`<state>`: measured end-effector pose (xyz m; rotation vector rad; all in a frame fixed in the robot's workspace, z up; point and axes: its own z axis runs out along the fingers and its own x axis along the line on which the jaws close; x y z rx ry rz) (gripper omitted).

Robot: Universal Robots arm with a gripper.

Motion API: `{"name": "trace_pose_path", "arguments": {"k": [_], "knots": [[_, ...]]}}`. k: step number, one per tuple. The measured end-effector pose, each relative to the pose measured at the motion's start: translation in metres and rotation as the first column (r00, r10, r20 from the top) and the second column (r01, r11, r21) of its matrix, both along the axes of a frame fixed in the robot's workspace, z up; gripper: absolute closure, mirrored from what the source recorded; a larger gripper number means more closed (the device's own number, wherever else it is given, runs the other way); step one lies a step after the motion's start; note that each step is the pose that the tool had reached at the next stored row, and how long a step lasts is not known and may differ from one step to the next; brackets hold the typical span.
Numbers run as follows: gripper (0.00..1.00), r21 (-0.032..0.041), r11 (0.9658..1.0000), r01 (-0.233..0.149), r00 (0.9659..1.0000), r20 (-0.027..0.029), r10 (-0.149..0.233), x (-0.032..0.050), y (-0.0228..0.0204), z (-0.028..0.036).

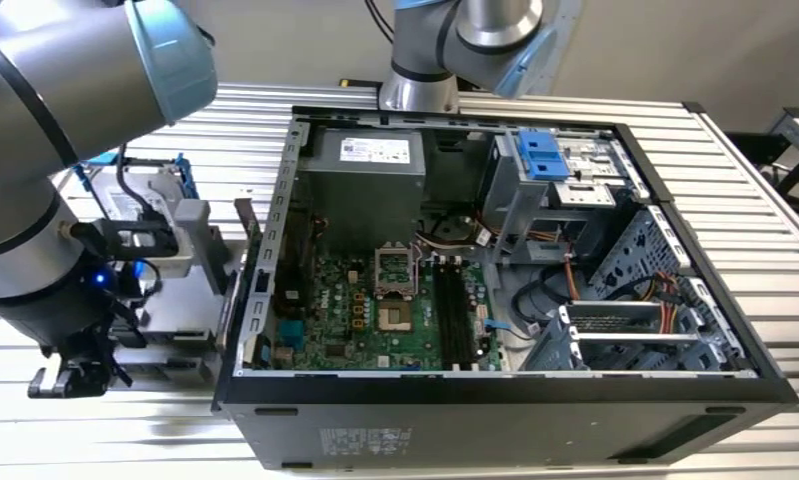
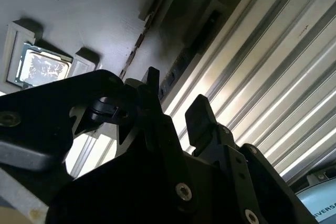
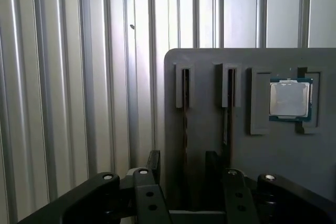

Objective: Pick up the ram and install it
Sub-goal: 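Pick up the ram and move it above insertion slot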

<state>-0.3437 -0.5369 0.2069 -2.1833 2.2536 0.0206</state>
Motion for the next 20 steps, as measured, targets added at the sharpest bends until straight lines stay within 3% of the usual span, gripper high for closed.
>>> {"name": "trace_pose_path", "arguments": {"k": [7,20], "knots": [[0.00,0.0000,0.9997,0.025,0.9997,-0.0005,-0.025,0.0001,-0.0001,-0.0111],[0.00,0.0000,0.9996,0.029,0.9996,-0.0009,-0.029,0.0001,0.0002,-0.0120]]}}
